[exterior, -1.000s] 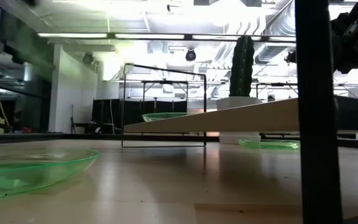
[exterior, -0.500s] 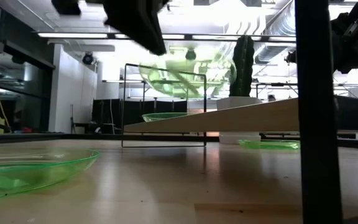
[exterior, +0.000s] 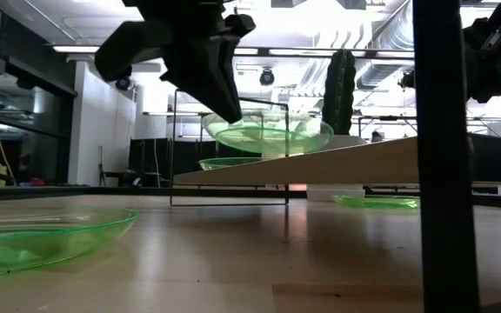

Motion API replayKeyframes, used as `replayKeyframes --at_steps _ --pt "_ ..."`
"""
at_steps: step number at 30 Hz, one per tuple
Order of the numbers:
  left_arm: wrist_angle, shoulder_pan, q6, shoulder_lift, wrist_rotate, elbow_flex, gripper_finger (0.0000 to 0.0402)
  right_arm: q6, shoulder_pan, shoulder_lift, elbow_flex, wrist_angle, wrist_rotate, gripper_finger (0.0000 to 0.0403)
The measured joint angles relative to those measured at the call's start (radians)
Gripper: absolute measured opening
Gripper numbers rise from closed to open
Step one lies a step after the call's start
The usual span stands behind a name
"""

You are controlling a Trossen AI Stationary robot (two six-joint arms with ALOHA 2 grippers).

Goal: Place and stack plates onto a shelf
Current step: Stack the top left green plate on top of the green plate on the shelf, then stack the top green plate on top of the green plate on the shelf

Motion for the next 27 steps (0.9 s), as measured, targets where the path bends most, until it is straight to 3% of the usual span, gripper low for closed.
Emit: replayKeyframes --at_steps 9,15,22,27 --pt "-0.003 0.064 -0.048 0.0 0.004 0.0 0.0014 0.0 0.0 0.0 0.0 0.0 0.0 0.0" --pt "-0.002 0.099 -0.057 0.0 0.074 0.0 0.0036 0.0 0.0 0.0 0.0 0.0 0.0 0.0" --pt "-0.012 0.111 -0.068 0.0 0.084 0.003 0.008 -0.002 0.0 0.0 0.0 0.0 0.0 0.0" --pt "-0.159 0.119 -0.163 -0.001 0.126 0.115 0.0122 -0.002 0.0 0.0 0.0 0.0 0.0 0.0"
